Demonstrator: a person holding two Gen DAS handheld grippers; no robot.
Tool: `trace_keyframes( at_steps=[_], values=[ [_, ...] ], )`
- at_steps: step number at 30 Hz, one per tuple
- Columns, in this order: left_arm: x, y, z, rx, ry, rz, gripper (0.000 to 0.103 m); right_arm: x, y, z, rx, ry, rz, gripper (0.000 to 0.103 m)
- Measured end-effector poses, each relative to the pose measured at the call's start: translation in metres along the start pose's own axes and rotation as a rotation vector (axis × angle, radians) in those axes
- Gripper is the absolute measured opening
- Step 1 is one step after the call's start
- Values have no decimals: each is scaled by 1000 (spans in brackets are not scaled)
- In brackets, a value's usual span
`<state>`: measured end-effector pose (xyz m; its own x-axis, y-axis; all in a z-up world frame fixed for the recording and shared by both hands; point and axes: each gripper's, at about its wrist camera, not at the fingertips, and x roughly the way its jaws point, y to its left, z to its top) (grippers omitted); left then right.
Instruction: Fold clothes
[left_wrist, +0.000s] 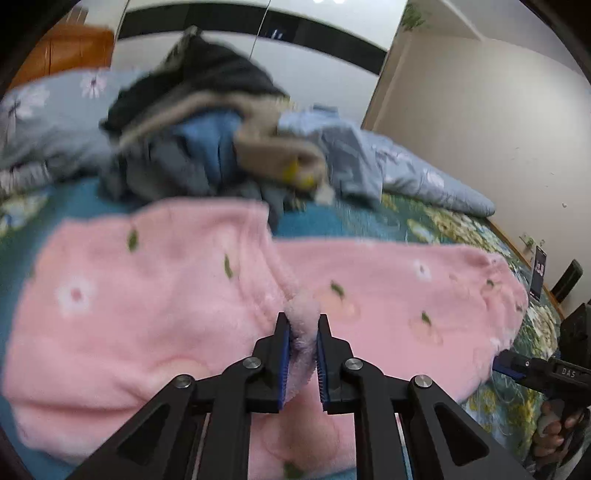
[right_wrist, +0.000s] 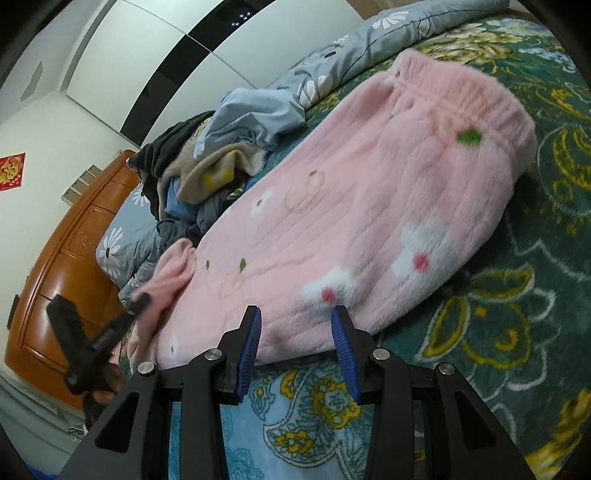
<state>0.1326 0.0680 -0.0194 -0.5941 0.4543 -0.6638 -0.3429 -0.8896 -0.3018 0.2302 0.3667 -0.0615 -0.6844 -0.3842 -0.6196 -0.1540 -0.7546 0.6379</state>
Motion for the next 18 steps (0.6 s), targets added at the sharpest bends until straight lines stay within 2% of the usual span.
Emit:
trace_keyframes(
  at_steps=[2,6,9,11,14,18],
  values=[
    [-1,1,-5,-8,13,-19,21,4,2,-2,-1,11,2,41],
    [-16,8,-8,-33,10,-99,43,16,19,0,-18,28,17,41],
    [-38,17,-8,-26,-21,-145,53,27,41,2,-49,42,52,41],
    [-55,29,-10,9,-63,-90,58,39,61,4,-79,57,79,41],
    [-80,61,-17,70,-117,96,60,67,97,7,-134,108,143,41],
    [-101,113,-36,87,-110,309,61,108,147,5,-239,189,176,41]
  ],
)
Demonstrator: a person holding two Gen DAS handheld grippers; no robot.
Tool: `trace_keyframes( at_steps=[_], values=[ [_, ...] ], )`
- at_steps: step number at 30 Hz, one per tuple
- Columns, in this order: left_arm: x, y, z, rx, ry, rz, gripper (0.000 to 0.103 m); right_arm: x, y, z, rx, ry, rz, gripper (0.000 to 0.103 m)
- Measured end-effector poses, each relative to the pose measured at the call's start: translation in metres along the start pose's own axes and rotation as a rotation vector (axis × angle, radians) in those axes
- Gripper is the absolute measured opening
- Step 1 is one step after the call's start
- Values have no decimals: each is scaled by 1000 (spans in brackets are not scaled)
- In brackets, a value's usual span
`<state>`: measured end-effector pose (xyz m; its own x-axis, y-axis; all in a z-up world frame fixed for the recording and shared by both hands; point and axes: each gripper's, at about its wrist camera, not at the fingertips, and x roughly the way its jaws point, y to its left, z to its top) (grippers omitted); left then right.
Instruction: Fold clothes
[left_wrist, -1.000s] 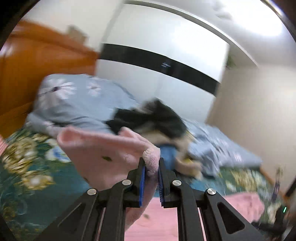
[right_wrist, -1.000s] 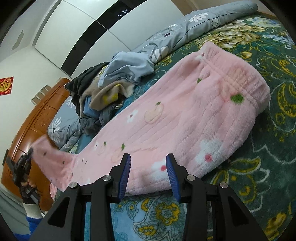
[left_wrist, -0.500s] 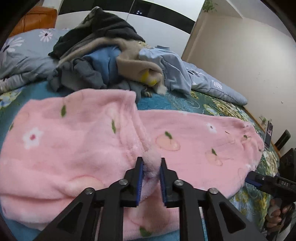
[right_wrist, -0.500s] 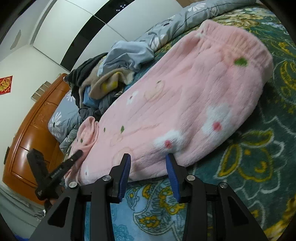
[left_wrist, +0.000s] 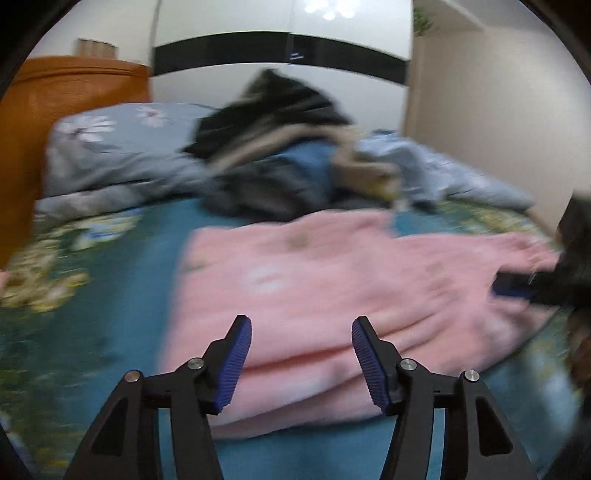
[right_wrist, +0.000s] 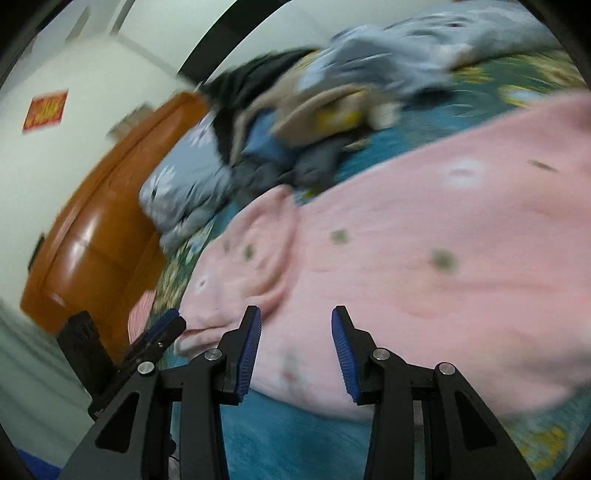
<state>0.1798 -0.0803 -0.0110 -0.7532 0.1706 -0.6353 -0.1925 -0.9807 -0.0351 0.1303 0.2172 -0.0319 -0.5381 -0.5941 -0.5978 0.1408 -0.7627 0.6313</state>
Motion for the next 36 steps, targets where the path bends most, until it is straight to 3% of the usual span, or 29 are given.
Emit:
trace_keyframes(
  at_steps=[4,10,14,20,23,31,34,36],
  values=[
    [4,42,-19,-30,48,97,61,38,37,17,-117,58,-19,41],
    [20,48,-21,-19,60,72,61,78,50,37,-213,135,-118,41],
    [31,40,-15,9,48,70,61,92,39,40,-181,190,-112,41],
    [27,51,-9,-32,-2,83,59,97,50,34,-244,226,-81,42],
    [27,53,-10,-37,1,79,53,98,54,36,-273,230,-70,42],
    [30,44,-11,-8,15,87,33,125,43,50,-199,284,-72,41],
    [31,49,-11,-37,16,83,22,120,54,43,-235,296,-44,30],
    [29,52,-11,-50,6,85,10,113,61,40,-259,290,-50,10]
  ],
)
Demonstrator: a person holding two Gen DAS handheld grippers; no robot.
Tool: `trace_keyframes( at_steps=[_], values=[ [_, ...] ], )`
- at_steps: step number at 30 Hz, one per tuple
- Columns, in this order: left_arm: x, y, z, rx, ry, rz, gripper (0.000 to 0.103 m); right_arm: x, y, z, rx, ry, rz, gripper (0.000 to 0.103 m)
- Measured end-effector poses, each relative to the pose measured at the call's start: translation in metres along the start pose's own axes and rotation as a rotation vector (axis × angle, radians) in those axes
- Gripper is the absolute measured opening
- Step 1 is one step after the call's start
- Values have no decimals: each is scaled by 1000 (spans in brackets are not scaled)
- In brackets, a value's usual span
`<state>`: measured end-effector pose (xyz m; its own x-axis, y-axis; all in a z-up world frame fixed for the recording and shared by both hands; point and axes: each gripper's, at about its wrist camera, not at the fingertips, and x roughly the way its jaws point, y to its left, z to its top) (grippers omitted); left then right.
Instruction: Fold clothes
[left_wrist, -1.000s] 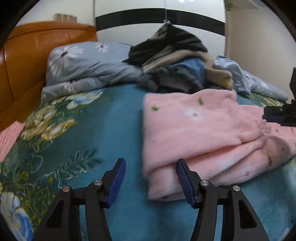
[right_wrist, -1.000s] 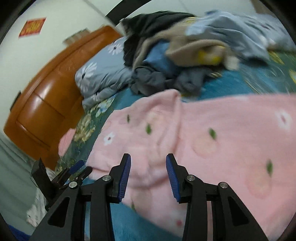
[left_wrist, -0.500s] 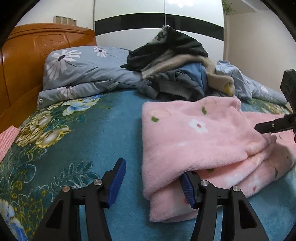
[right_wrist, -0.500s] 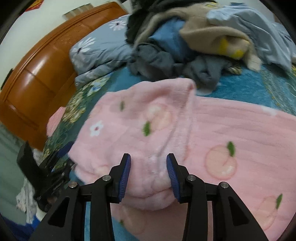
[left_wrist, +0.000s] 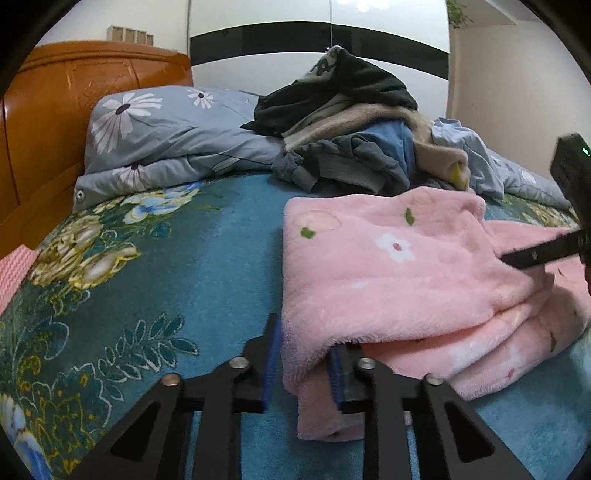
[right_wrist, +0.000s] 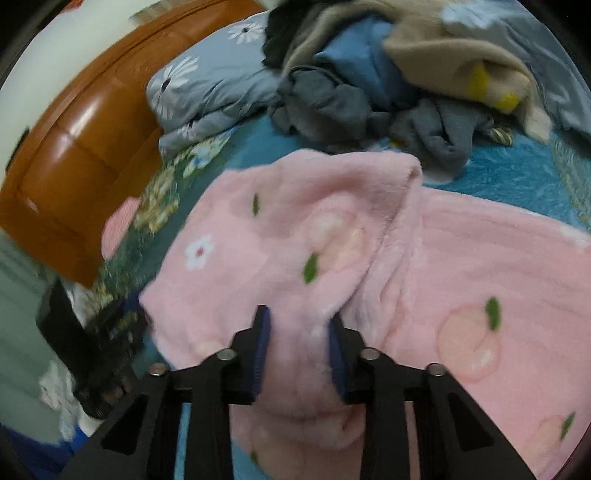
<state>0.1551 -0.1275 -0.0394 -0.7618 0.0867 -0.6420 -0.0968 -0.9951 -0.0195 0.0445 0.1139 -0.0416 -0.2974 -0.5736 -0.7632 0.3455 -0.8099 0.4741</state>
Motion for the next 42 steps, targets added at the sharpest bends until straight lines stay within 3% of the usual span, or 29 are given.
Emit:
trace_keyframes(
  at_steps=[2,5,8,15,20,21,23,25,29,33,38,42],
  values=[
    [-5,2,1,-10,-25,5,7,-6,7,-3,-23,-5,-10,5],
    [-14,6,1,-27,-47,-9,7,-37,24,-1,-55,-98,54,5],
    [-15,6,-5,-24,-18,-30,7,-62,28,-6,-75,-163,60,5],
    [-11,-10,-15,47,34,-37,9,-29,-33,-44,122,-65,-5,5],
    [-12,-1,-17,11,52,-45,14,-38,-28,-48,100,-87,-26,8],
    [-13,2,-18,1,54,-43,19,-40,-27,-49,97,-89,-43,10],
    [-16,12,-17,-42,57,-49,33,-44,-30,-51,108,-96,-58,32],
    [-20,28,-16,-126,49,-82,44,-49,-40,-54,148,-115,-40,38],
    [-19,63,-15,-373,42,-216,51,-45,-51,-58,242,-132,46,48],
    [-12,72,-14,-491,52,-323,51,-37,-55,-55,304,-137,100,52],
    [-18,77,-11,-530,22,-337,51,-32,-60,-54,380,-160,170,54],
    [-25,89,-10,-598,-23,-336,52,-27,-54,-54,393,-171,153,54]
  ],
)
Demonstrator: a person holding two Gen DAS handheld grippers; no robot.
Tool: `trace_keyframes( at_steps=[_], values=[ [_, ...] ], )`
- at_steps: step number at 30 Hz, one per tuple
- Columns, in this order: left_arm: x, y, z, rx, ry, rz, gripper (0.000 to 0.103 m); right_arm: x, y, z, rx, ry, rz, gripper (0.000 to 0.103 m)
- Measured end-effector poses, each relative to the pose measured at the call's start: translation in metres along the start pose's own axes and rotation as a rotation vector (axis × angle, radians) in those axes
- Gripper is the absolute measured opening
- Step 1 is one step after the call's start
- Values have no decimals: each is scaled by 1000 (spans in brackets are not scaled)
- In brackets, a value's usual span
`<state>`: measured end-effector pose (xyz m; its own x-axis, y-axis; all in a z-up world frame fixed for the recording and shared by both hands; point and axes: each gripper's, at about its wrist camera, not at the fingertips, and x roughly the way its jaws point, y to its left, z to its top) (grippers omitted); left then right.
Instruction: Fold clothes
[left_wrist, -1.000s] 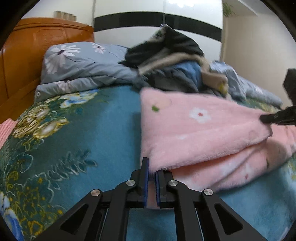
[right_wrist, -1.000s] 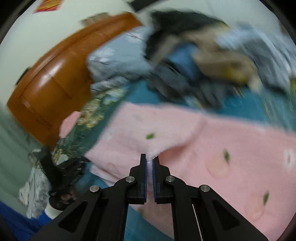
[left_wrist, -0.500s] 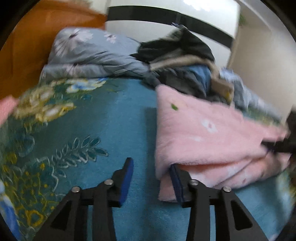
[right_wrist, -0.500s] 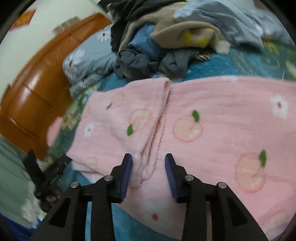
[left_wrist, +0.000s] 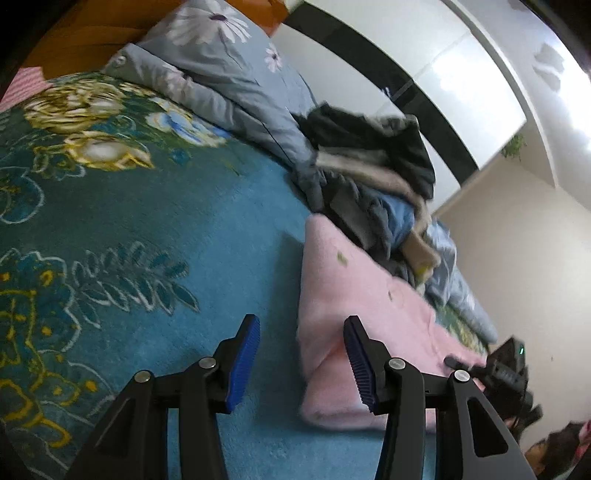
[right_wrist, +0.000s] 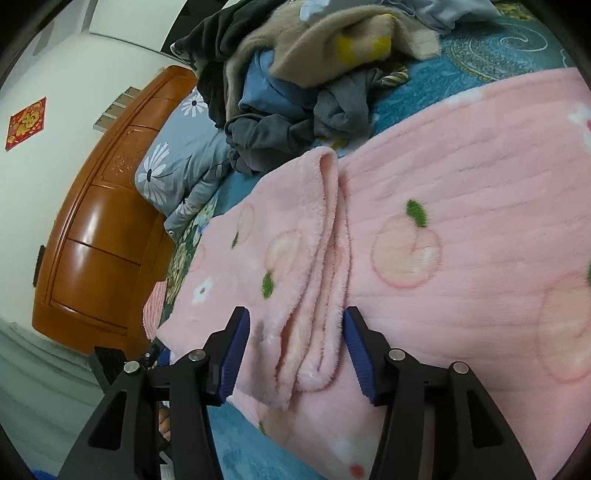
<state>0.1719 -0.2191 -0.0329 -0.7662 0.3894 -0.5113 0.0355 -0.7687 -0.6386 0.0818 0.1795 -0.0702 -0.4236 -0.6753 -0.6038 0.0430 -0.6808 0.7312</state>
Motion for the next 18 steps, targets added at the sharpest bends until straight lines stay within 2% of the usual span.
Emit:
trace_keyframes(
  at_steps=[1,2,3,4,5,10,15,18],
  values=[
    [-3,2,3,-14,-17,2,53,1,1,0,0,-3,-3,50],
    [-7,4,6,-27,-34,5,53,2,3,-1,-1,-6,-3,41],
    [-10,4,8,-34,-47,9,55,2,4,-1,1,-5,-2,37],
    [-11,3,10,-34,-50,13,56,2,6,-1,-4,-8,-7,24],
    [-11,2,11,-33,-50,15,57,0,9,-1,-11,-13,-14,20],
    [11,-22,-2,28,27,6,58,-12,20,0,-48,-48,-36,17],
    [33,-52,-22,112,104,-10,59,-67,34,3,-118,-194,-2,17],
    [46,-64,-32,152,150,7,59,-93,20,2,-112,-249,-15,17]
  ],
)
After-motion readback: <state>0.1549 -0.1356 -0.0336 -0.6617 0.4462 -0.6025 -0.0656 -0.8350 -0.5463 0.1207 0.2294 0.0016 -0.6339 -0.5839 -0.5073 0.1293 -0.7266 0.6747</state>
